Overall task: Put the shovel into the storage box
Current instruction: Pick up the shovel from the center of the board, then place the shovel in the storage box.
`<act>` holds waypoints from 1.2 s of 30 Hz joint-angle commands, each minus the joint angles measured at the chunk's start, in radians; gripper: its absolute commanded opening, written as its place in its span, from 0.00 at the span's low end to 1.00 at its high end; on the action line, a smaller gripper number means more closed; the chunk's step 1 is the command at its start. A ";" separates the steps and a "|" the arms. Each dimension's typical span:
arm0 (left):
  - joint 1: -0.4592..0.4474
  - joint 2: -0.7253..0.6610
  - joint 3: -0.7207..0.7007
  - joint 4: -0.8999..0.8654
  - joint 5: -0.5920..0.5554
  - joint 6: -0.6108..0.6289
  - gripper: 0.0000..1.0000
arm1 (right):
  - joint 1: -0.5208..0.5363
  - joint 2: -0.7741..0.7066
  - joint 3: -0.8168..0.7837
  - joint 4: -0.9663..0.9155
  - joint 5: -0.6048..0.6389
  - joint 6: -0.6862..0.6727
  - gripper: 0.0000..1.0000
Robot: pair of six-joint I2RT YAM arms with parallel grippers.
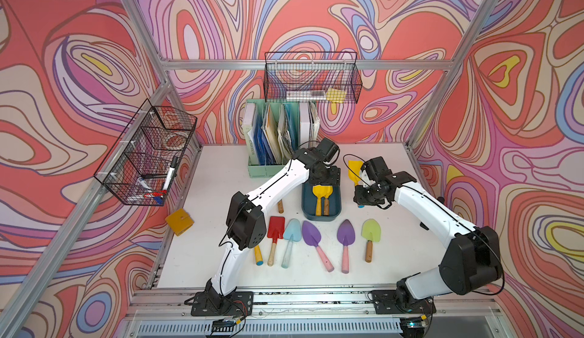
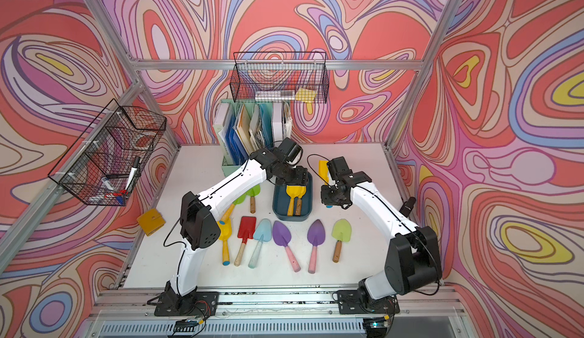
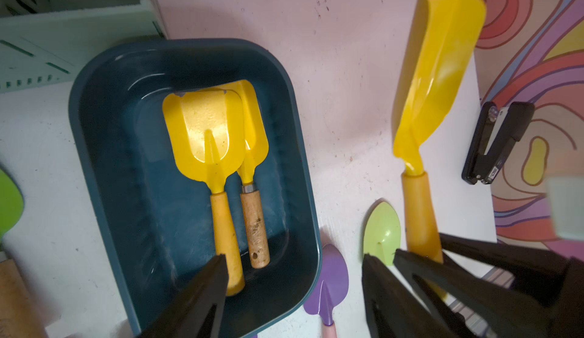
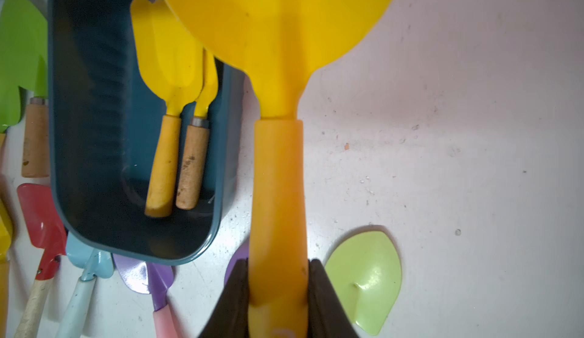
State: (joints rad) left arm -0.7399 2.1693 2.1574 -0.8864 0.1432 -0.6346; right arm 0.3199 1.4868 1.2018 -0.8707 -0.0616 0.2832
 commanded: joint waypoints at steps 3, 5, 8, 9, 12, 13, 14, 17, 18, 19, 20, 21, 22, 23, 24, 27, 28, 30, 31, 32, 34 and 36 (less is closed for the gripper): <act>0.000 -0.026 -0.005 0.070 -0.015 -0.040 0.70 | 0.062 0.000 0.047 0.011 -0.025 0.041 0.00; 0.000 -0.022 -0.007 0.087 -0.019 -0.046 0.69 | 0.080 0.007 0.055 0.018 -0.031 0.051 0.00; 0.000 -0.011 -0.005 0.103 -0.027 -0.054 0.65 | 0.104 0.014 0.065 0.028 -0.036 0.063 0.00; 0.001 -0.009 -0.005 0.107 -0.030 -0.057 0.64 | 0.108 0.016 0.067 0.030 -0.041 0.065 0.00; 0.000 -0.002 -0.006 0.112 -0.039 -0.064 0.58 | 0.117 0.015 0.070 0.035 -0.043 0.074 0.00; 0.001 0.000 -0.007 0.114 -0.040 -0.063 0.56 | 0.119 0.014 0.070 0.036 -0.043 0.077 0.00; 0.001 0.002 -0.007 0.116 -0.042 -0.065 0.53 | 0.120 0.013 0.070 0.036 -0.043 0.077 0.00; 0.001 0.004 -0.011 0.127 -0.044 -0.068 0.44 | 0.121 0.013 0.070 0.038 -0.046 0.082 0.00; 0.000 0.005 -0.012 0.131 -0.045 -0.069 0.42 | 0.123 0.013 0.070 0.037 -0.046 0.083 0.00; 0.000 0.006 -0.013 0.132 -0.045 -0.070 0.39 | 0.124 0.013 0.070 0.039 -0.046 0.086 0.00; 0.000 0.007 -0.012 0.133 -0.046 -0.071 0.37 | 0.124 0.012 0.071 0.039 -0.047 0.085 0.00; 0.000 0.007 -0.012 0.135 -0.046 -0.072 0.34 | 0.125 0.013 0.071 0.040 -0.047 0.087 0.00; 0.000 0.009 -0.013 0.135 -0.046 -0.073 0.33 | 0.125 0.013 0.071 0.042 -0.051 0.088 0.00; 0.001 0.010 -0.013 0.136 -0.045 -0.073 0.32 | 0.126 0.012 0.074 0.042 -0.053 0.089 0.00; 0.000 0.011 -0.013 0.136 -0.045 -0.073 0.32 | 0.127 0.012 0.076 0.044 -0.054 0.089 0.00; 0.001 0.014 -0.014 0.139 -0.045 -0.074 0.30 | 0.130 0.011 0.082 0.047 -0.061 0.093 0.00; 0.001 0.014 -0.016 0.142 -0.044 -0.074 0.30 | 0.131 0.011 0.084 0.046 -0.064 0.093 0.00; 0.001 0.015 -0.022 0.147 -0.042 -0.077 0.30 | 0.133 0.010 0.088 0.047 -0.070 0.093 0.00; 0.001 0.015 -0.025 0.151 -0.043 -0.079 0.29 | 0.135 0.009 0.089 0.047 -0.073 0.092 0.00; 0.002 0.015 -0.029 0.155 -0.043 -0.080 0.29 | 0.135 0.007 0.090 0.047 -0.077 0.092 0.00; 0.002 0.015 -0.035 0.162 -0.042 -0.083 0.27 | 0.136 0.003 0.091 0.048 -0.080 0.094 0.00; 0.002 0.016 -0.039 0.165 -0.043 -0.085 0.24 | 0.137 -0.002 0.090 0.047 -0.082 0.094 0.00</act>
State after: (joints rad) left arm -0.7399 2.1696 2.1315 -0.7433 0.1116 -0.7094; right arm 0.4473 1.4963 1.2640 -0.8532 -0.1299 0.3767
